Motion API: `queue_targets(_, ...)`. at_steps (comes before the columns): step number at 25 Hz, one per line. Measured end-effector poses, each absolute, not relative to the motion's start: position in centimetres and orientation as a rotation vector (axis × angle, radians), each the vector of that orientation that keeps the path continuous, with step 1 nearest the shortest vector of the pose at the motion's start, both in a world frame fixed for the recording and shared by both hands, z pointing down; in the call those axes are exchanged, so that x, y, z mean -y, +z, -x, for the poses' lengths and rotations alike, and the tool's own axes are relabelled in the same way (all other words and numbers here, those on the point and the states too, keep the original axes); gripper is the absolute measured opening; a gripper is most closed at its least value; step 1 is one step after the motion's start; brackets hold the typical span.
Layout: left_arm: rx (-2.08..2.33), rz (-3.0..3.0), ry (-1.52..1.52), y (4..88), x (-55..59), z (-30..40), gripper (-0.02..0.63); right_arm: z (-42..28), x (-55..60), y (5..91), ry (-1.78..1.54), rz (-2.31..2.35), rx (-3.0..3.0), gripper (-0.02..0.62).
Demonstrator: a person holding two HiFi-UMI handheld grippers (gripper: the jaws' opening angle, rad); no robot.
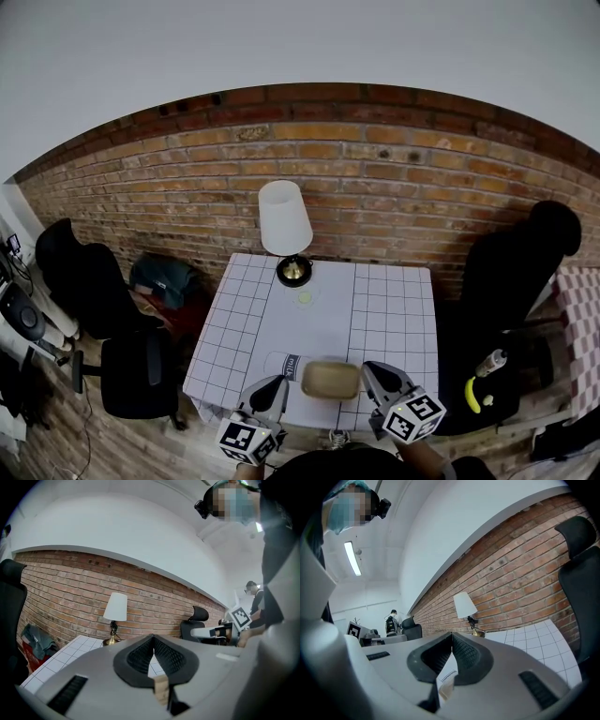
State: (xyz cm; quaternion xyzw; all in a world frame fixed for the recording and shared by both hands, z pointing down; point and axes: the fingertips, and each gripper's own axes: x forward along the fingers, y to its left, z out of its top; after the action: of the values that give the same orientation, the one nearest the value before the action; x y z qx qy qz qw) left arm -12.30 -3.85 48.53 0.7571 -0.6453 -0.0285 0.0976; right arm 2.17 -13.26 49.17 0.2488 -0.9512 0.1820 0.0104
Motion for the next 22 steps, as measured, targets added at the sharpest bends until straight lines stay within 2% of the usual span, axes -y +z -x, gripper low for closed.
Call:
queue_targets(12,1.884,-2.193,-0.049,50.2,7.0,12.8,0.010,-1.1,15.5,50.7,0.621,-0.731,2.946,0.004)
queue_targets(22,1.662,-2.297,0.040,52.2,9.5,14.2,0.011,-1.4,16.2,51.4,0.656,-1.019,2.860,0.004)
